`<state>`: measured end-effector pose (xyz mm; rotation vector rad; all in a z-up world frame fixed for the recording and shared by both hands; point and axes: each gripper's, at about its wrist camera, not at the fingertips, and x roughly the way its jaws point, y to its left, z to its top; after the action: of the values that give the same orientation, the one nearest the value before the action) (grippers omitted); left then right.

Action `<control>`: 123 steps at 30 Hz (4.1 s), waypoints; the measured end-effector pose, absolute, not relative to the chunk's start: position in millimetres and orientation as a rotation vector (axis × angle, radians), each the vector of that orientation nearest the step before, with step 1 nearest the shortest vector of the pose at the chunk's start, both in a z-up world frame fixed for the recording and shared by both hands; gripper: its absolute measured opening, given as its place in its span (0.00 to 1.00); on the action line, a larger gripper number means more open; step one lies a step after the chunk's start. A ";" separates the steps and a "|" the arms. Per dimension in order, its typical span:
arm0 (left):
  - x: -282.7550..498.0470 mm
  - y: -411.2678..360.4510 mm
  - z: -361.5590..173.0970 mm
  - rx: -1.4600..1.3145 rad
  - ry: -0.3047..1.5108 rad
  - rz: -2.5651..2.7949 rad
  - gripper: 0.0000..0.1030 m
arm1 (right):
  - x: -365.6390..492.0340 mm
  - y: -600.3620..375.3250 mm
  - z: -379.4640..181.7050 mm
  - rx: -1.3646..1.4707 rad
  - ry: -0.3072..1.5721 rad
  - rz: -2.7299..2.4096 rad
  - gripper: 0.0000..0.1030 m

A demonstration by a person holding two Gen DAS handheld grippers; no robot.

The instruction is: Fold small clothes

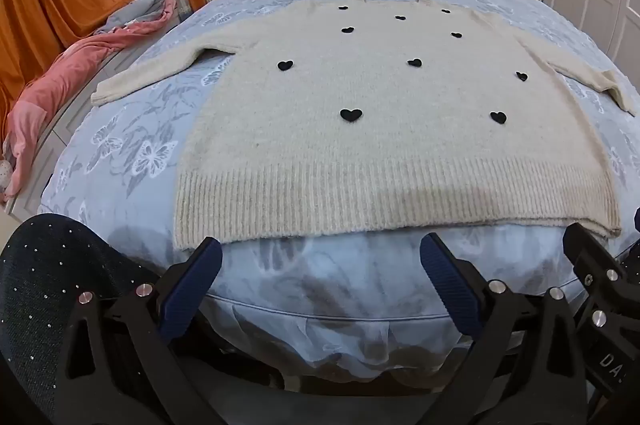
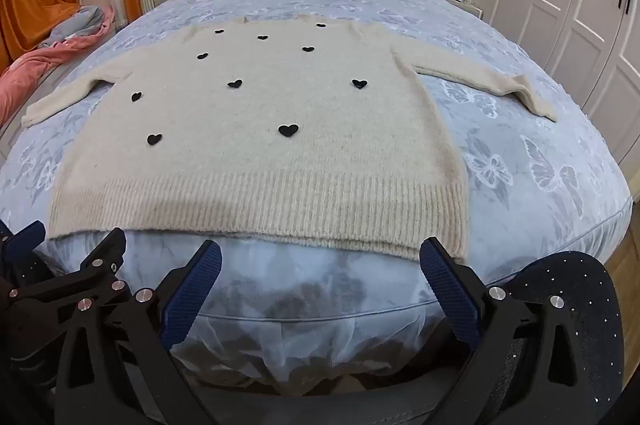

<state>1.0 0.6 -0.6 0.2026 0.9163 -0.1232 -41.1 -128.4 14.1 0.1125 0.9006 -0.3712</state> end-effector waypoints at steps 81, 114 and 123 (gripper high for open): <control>-5.8 4.1 4.3 0.194 0.877 -0.136 0.91 | -50.4 -125.6 20.6 0.092 0.871 -0.382 0.95; 71.3 49.9 31.3 -0.024 0.946 -0.068 0.92 | 9.4 -372.8 43.0 0.589 0.824 -0.466 0.94; 156.9 63.0 43.6 -0.096 0.934 0.033 0.92 | 70.9 -625.2 -20.8 0.990 0.785 -0.817 0.95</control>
<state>156.9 63.0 43.6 -0.0964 0.9339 0.0328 70.9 -625.2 -20.8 0.9898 0.7852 -0.8167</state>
